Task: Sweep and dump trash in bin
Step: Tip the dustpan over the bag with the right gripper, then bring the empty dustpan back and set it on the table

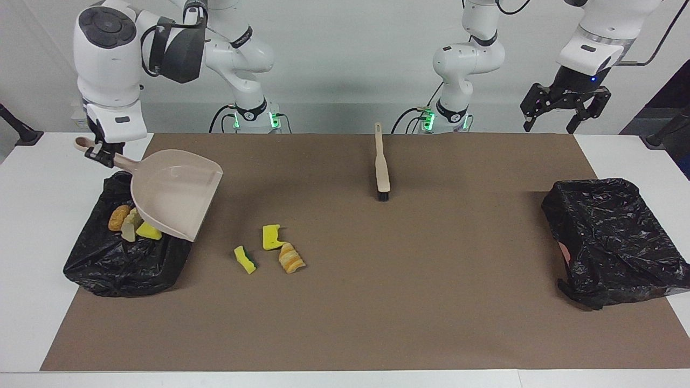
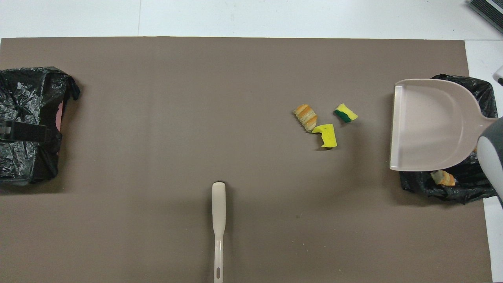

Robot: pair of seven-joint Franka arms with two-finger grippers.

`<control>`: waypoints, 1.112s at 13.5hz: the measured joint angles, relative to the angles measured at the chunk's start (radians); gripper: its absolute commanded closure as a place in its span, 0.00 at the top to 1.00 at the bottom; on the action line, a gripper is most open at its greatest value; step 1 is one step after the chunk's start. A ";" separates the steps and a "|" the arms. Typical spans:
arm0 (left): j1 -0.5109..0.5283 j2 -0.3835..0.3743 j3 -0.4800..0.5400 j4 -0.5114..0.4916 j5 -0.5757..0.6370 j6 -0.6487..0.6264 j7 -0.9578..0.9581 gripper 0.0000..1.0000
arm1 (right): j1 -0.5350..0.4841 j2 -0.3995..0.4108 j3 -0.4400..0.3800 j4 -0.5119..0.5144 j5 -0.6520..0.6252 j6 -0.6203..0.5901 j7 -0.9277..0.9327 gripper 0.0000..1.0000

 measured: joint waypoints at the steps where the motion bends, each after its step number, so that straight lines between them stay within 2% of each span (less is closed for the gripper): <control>1: 0.000 -0.001 0.002 0.000 0.000 -0.009 -0.001 1.00 | 0.000 0.000 0.000 0.000 0.056 0.001 0.000 0.00; 5: 0.009 -0.001 0.014 0.000 0.000 -0.012 -0.004 1.00 | 0.023 0.002 0.005 -0.006 0.214 0.028 0.064 0.00; 8: 0.009 -0.001 0.012 0.000 0.000 -0.013 -0.004 1.00 | 0.148 0.038 0.013 -0.016 0.283 0.038 0.251 0.00; 10: 0.009 -0.001 0.012 0.000 0.000 -0.015 -0.004 1.00 | 0.214 0.084 0.017 -0.027 0.343 0.096 0.356 0.00; 13: 0.010 -0.001 0.013 0.000 0.002 -0.035 -0.004 1.00 | 0.317 0.158 0.018 -0.033 0.361 0.186 0.604 0.00; 15: 0.010 -0.002 0.013 0.000 0.002 -0.064 -0.004 1.00 | 0.357 0.178 0.018 -0.035 0.381 0.211 0.723 0.00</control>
